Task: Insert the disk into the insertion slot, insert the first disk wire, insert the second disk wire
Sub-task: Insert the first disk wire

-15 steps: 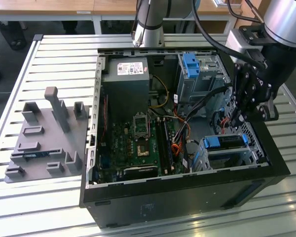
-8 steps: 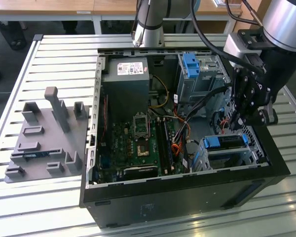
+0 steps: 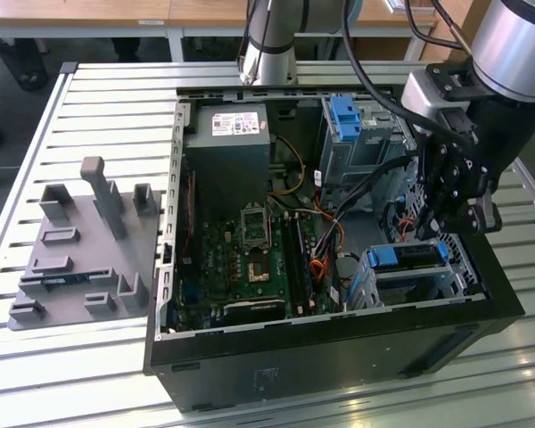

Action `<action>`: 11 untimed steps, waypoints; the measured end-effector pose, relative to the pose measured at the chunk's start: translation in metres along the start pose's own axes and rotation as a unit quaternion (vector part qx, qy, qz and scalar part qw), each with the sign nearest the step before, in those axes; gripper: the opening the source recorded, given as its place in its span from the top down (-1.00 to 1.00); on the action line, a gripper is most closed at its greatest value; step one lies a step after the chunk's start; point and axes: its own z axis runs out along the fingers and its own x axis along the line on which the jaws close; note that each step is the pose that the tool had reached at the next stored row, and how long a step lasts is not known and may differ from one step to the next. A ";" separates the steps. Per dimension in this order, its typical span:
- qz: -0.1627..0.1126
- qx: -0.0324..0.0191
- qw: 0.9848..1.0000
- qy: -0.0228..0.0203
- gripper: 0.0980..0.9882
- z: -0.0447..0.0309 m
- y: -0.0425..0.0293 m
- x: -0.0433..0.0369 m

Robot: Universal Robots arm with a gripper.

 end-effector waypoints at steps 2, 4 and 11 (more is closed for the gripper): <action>0.000 0.007 1.000 0.000 0.85 0.0010 0.0022 0.0001; 0.000 0.012 1.000 0.000 0.85 0.0025 0.0024 0.0005; 0.001 0.013 1.000 0.000 0.85 0.0053 0.0031 0.0038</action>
